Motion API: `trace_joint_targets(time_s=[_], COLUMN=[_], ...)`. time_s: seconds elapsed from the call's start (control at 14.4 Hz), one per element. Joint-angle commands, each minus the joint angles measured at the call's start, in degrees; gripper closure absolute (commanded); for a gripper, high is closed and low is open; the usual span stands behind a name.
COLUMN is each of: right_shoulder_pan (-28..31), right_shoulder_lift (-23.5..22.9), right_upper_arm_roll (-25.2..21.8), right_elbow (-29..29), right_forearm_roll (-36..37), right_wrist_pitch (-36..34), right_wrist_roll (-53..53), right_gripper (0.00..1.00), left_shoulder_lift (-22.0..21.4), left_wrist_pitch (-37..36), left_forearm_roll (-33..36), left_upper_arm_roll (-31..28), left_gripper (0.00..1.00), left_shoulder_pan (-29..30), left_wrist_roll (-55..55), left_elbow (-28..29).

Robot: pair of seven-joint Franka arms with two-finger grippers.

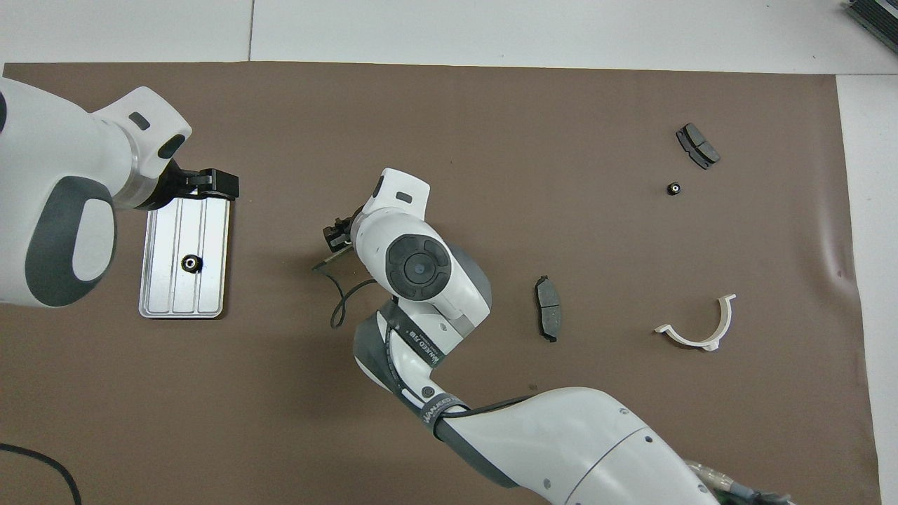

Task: Pick bearing gear from pile to tray
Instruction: 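Carry the second black gear to the table center and release with the right gripper, then grasp the center gear with the left gripper while the right gripper withdraws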

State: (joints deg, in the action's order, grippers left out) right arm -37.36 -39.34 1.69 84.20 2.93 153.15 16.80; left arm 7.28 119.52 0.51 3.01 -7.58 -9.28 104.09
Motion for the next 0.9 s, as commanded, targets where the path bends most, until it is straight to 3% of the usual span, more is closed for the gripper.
trace_joint_targets(time_s=[0.0, 0.42, 0.83], right_shoulder_pan=[6.05, 18.97, 30.67], right_shoulder_lift=[0.14, 1.29, 5.85], right_upper_arm_roll=[0.68, 0.86, 0.86], right_elbow=[-0.17, 0.0, 5.88], right_forearm_roll=[1.12, 1.11, 0.76], right_wrist_pitch=[-0.82, -3.38, -6.79], right_wrist_roll=[-2.98, -9.58, -16.35], right_gripper=[0.19, 0.19, 0.25], left_shoulder_lift=[1.32, 12.57, 13.2], left_wrist_pitch=[5.98, 15.12, 17.41], left_forearm_roll=[-0.68, 3.35, 4.68], left_upper_arm_roll=[-0.64, -1.07, -0.99], left_gripper=[0.0, 0.0, 0.0], left_shoulder_pan=[-2.87, -13.5, -16.24], left_wrist_roll=[-4.24, -26.97, -33.87], left_elbow=[3.14, 2.7, 7.62])
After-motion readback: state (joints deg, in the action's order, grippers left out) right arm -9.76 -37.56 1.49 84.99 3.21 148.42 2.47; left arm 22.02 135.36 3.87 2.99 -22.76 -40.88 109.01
